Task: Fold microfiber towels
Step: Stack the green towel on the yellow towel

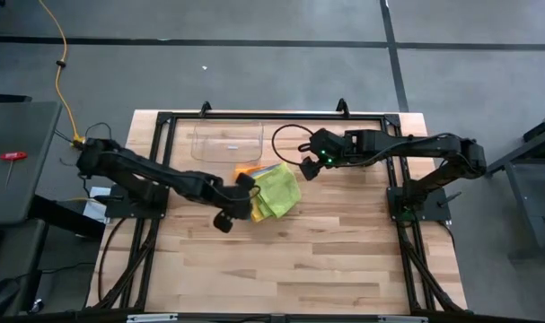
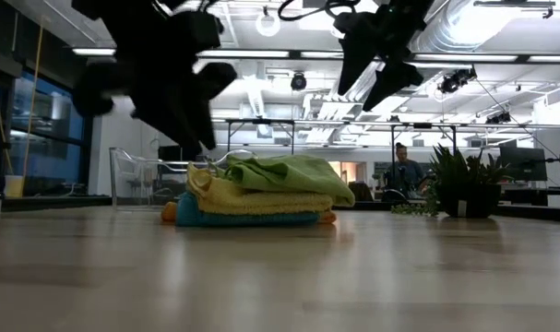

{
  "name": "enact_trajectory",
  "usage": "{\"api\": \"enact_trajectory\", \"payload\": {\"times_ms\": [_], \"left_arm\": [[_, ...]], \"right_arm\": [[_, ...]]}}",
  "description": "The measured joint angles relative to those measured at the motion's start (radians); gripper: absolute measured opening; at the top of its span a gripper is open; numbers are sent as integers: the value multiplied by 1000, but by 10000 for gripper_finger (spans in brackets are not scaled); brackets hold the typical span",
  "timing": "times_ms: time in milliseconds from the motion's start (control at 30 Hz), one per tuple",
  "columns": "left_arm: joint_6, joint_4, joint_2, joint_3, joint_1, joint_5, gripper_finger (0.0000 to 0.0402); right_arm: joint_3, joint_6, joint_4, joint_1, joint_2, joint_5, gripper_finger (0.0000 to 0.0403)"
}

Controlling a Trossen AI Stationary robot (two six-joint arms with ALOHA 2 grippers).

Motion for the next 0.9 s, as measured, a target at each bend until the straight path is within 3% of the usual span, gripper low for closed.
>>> {"api": "enact_trajectory", "payload": {"times_ms": [200, 400, 733, 900], "left_arm": [[134, 115, 63, 1, 24, -98, 166], [230, 129, 72, 1, 56, -80, 223], [387, 185, 145, 1, 75, -82, 232], [434, 211, 176, -1, 59, -156, 230]], "right_arm": [[0, 21, 0, 0, 0, 26, 305], [0, 33, 1, 0, 0, 26, 305], [0, 73, 6, 0, 1, 71, 305], [0, 80, 18, 0, 1, 72, 305]]}}
